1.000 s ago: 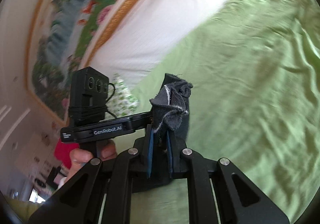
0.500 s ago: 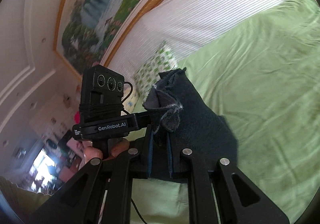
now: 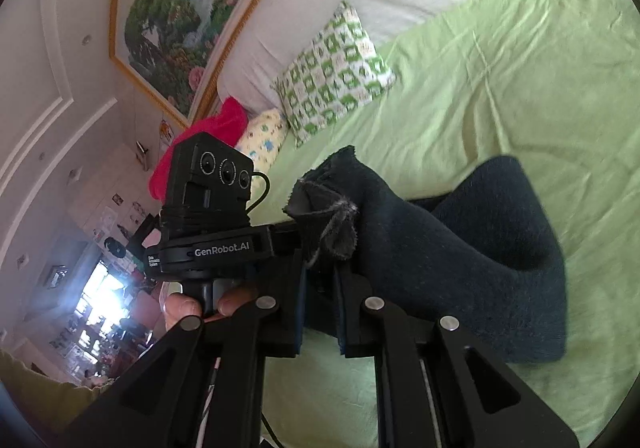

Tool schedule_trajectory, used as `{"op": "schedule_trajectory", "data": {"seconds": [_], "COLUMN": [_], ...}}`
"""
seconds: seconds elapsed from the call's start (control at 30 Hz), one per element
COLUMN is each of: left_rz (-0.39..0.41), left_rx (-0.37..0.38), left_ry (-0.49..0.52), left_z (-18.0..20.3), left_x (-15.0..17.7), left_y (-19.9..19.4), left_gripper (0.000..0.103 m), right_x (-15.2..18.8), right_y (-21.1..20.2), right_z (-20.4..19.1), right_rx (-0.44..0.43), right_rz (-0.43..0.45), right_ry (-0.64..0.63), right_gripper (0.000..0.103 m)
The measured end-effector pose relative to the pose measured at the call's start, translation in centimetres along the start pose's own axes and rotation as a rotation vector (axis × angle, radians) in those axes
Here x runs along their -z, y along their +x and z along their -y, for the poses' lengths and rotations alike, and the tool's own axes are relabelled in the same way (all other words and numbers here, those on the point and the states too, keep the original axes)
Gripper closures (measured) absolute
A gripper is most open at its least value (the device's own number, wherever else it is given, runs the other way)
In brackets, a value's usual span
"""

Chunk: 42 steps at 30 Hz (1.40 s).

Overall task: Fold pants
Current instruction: 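Fold the cuffs with the right gripper toward the left gripper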

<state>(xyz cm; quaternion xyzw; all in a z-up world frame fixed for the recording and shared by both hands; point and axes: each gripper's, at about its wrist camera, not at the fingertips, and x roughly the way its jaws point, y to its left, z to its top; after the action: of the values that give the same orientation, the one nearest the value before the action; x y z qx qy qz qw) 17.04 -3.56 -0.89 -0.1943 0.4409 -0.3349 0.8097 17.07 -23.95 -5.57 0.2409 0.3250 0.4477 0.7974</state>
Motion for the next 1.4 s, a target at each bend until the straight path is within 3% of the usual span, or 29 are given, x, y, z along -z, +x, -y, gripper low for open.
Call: {"op": "schedule_trajectory", "data": {"seconds": [0.47, 0.63, 0.77, 1.2, 1.27, 1.4], "left_rz": [0.040, 0.079, 0.119, 0.197, 0.218, 0.280], "left_rx": [-0.148, -0.163, -0.183, -0.289, -0.315, -0.357], "left_ry": [-0.062, -0.114, -0.159, -0.252, -0.276, -0.331], "left_z": [-2.3, -3.1, -3.6, -3.5, -3.6, -3.7], "left_x": [3.0, 4.0, 5.2, 8.1, 8.7, 10.8], "left_y": [-3.1, -5.1, -6.7, -9.8, -10.7, -13.1], "left_gripper": [0.095, 0.095, 0.095, 0.093, 0.087, 0.086], "right_x": [0.8, 1.5, 1.8, 1.3, 1.3, 1.6], "right_y": [2.5, 3.7, 4.0, 2.6, 2.3, 2.2], "right_z": [1.1, 0.9, 0.3, -2.1, -2.5, -2.9], "right_rx": [0.016, 0.012, 0.010, -0.005, -0.007, -0.009], "right_rz": [-0.086, -0.142, -0.146, -0.093, -0.085, -0.077], "right_ry": [0.025, 0.027, 0.017, -0.012, -0.021, -0.027], "right_gripper": [0.087, 0.067, 0.061, 0.060, 0.057, 0.054]}}
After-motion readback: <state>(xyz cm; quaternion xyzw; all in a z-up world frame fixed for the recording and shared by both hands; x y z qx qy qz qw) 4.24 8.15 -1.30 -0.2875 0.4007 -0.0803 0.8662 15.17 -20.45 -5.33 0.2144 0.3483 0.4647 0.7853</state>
